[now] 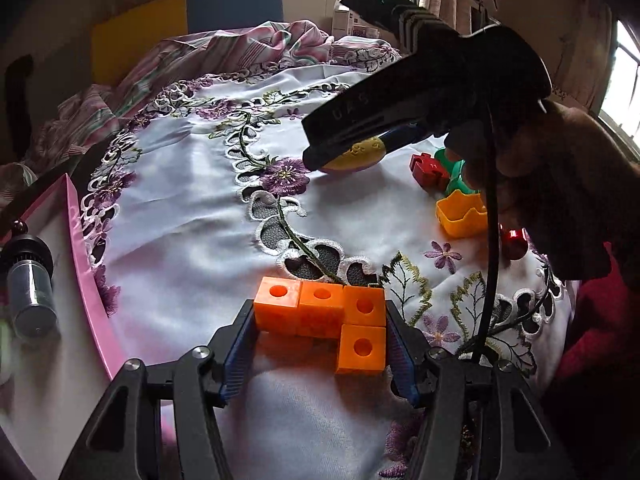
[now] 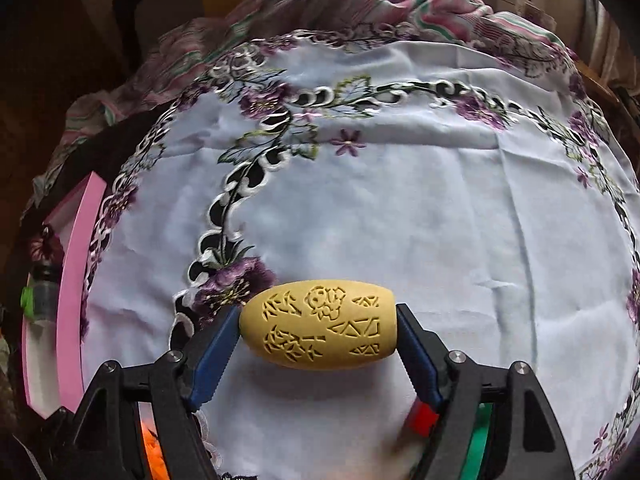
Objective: Organize rigid objects
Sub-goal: 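Grasp the orange connected cubes with the left gripper while the right grasps the yellow egg sponge, then carry the orange cubes into the tray and open the left gripper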
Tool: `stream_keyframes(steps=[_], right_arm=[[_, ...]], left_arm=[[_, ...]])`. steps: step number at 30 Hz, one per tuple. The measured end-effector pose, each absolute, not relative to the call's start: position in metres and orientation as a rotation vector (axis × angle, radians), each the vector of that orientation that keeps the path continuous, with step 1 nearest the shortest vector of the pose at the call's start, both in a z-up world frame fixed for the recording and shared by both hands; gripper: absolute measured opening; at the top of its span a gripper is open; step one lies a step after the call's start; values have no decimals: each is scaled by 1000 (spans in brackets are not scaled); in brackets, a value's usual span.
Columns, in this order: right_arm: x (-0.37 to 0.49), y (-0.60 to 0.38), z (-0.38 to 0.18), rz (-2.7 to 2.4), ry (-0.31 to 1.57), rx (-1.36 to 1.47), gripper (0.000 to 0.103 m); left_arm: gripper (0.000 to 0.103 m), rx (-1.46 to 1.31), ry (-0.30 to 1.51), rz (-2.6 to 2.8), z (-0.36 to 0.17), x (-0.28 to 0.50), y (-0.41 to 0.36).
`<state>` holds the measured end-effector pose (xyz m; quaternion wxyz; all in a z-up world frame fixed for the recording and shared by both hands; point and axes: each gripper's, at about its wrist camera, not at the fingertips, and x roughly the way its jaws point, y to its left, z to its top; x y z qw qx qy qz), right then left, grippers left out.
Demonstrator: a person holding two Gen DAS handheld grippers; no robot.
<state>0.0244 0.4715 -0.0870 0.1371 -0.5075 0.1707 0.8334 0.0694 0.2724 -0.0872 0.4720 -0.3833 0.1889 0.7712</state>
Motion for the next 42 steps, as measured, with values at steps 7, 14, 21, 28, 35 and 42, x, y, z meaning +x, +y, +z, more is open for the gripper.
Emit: stream_keyframes(steps=[7,14,21,28,35,42], right_arm=[[20,456,-97,2423,427,-1513,78],[18,447,-104,2416,317,-1526,78],[17,449,-104,2419,326,-1525,78],[19,444,-104,2423,273,-1507,77],[20,441,-104,2422,252,-1485,77],[20,441,-104,2421,251,-1482,77]], left_arm=[[60,-924,389,1901,-58,71,255],[60,-961,228,2041,-21,38,206],[60,-1067,159,2296,-19,-6,136],[60,-1149,172,2473,-34,-25,88],[60,-1183,163,2511,-41,-25,70],[60,-1188,158,2522,-43,-26,65]])
